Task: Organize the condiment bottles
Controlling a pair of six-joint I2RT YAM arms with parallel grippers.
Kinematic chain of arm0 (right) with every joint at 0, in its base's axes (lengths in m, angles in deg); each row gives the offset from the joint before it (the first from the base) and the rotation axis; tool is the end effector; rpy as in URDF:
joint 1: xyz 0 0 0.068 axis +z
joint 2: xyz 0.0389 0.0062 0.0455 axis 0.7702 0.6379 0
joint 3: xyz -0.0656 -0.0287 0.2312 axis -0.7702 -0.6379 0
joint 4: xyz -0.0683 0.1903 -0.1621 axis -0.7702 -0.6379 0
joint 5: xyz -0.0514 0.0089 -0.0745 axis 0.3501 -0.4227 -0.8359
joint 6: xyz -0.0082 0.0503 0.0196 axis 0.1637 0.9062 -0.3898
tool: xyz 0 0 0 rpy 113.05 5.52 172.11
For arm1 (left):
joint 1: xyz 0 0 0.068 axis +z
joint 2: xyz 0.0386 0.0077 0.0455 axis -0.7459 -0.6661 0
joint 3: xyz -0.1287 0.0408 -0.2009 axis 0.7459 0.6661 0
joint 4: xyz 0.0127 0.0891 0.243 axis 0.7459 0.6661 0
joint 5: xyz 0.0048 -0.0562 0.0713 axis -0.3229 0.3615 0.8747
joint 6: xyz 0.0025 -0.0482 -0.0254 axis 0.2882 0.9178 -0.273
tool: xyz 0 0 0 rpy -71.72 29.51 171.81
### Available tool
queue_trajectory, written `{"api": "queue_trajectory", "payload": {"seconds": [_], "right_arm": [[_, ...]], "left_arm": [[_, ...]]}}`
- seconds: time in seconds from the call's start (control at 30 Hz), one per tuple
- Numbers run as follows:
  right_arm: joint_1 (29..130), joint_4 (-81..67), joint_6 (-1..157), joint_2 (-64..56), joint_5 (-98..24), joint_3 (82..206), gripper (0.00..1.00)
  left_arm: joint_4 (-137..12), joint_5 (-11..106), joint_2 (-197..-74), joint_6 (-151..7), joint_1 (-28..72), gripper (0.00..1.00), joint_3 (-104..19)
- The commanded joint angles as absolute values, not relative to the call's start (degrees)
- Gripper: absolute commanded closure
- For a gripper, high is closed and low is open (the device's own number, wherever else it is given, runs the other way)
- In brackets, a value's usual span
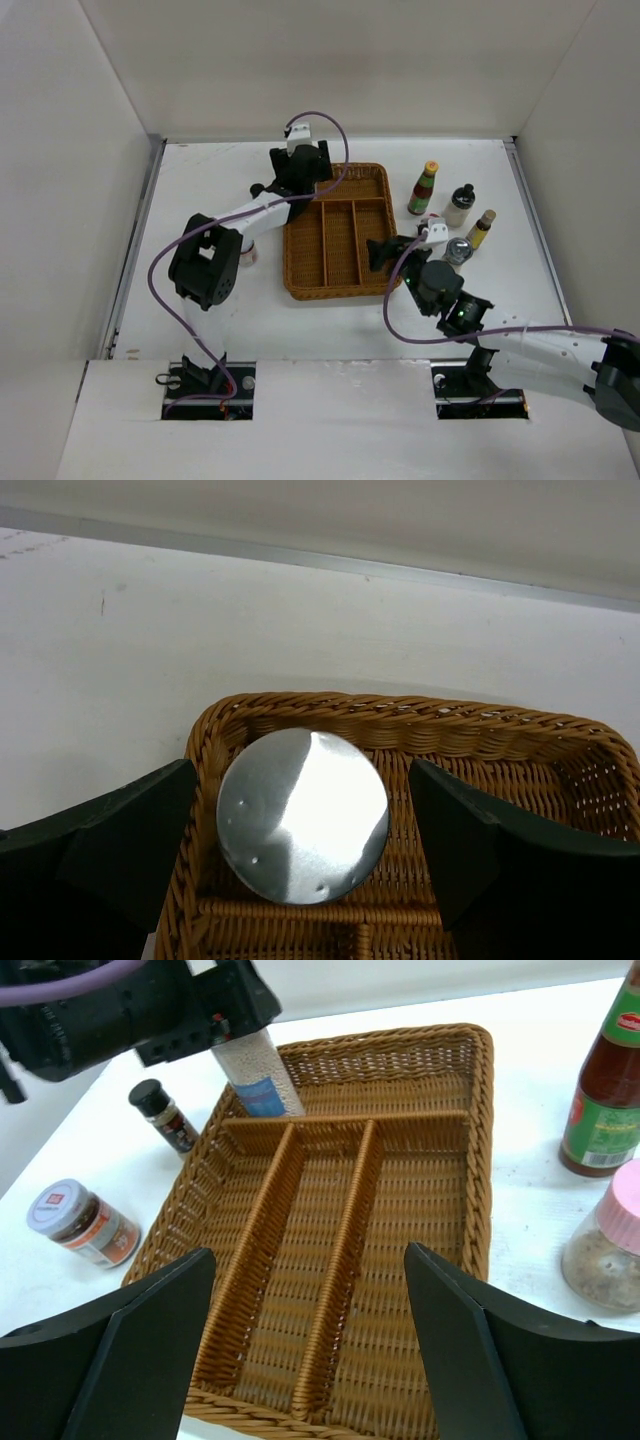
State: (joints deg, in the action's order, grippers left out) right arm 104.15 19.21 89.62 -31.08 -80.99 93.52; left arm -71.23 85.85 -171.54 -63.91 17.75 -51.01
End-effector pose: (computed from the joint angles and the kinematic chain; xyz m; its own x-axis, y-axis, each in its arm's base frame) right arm 0.1526 0.1716 0.2316 -0.1239 0.2626 -0.9569 -0.2772 0.9168 0.2875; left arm 0.3913 -0.2090 0.2192 -0.2924 -0.1693 -0.9412 -0.0706 0.9853 -0.1553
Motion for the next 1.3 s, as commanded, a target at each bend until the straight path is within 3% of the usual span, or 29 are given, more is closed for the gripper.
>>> {"api": "queue_trajectory", "payload": {"seconds": [0.0, 0.1, 0.17, 0.23, 0.33, 0.47, 0.53, 0.7, 0.9, 1.27], "right_arm": [[103.23, 18.93, 90.17, -31.77, -82.64, 95.31, 0.17], [103.23, 14.63, 90.95, -32.21, -83.69, 97.68, 0.25], [103.06, 11.81, 91.92, -32.21, -84.04, 99.00, 0.39], [102.01, 9.18, 92.80, -31.86, -84.13, 100.31, 0.61], [100.78, 4.70, 93.94, -31.69, -84.13, 102.69, 0.71], [99.63, 0.03, 93.51, -29.41, -83.34, 106.99, 0.64], [99.63, -1.64, 92.55, -27.65, -82.82, 108.66, 0.60], [99.54, -3.58, 92.45, -27.90, -83.44, 108.41, 0.36], [99.54, 2.56, 92.36, -27.91, -81.50, 104.90, 0.28], [100.95, 12.41, 92.10, -26.50, -77.20, 100.15, 0.25]], "left_arm": [[-76.43, 86.75, -165.37, -64.03, 17.34, 0.08, -48.86], [-78.28, 85.52, -160.80, -63.16, 16.90, 0.04, -48.50], [-80.03, 85.43, -157.72, -63.59, 16.20, 0.03, -48.24], [-81.88, 85.17, -154.47, -63.77, 15.94, 0.02, -47.19], [-84.95, 85.17, -148.50, -63.68, 15.76, 0.03, -42.98], [-89.70, 85.69, -138.75, -62.28, 15.32, 0.08, -31.57], [-89.80, 86.22, -133.92, -60.88, 15.41, 0.18, -25.25], [-83.66, 87.45, -125.81, -58.32, 19.00, 0.35, -13.71], [-72.31, 85.70, -132.73, -58.06, 27.00, 0.36, -17.64], [-68.35, 79.46, -151.02, -58.06, 30.61, 0.27, -31.61]]}}
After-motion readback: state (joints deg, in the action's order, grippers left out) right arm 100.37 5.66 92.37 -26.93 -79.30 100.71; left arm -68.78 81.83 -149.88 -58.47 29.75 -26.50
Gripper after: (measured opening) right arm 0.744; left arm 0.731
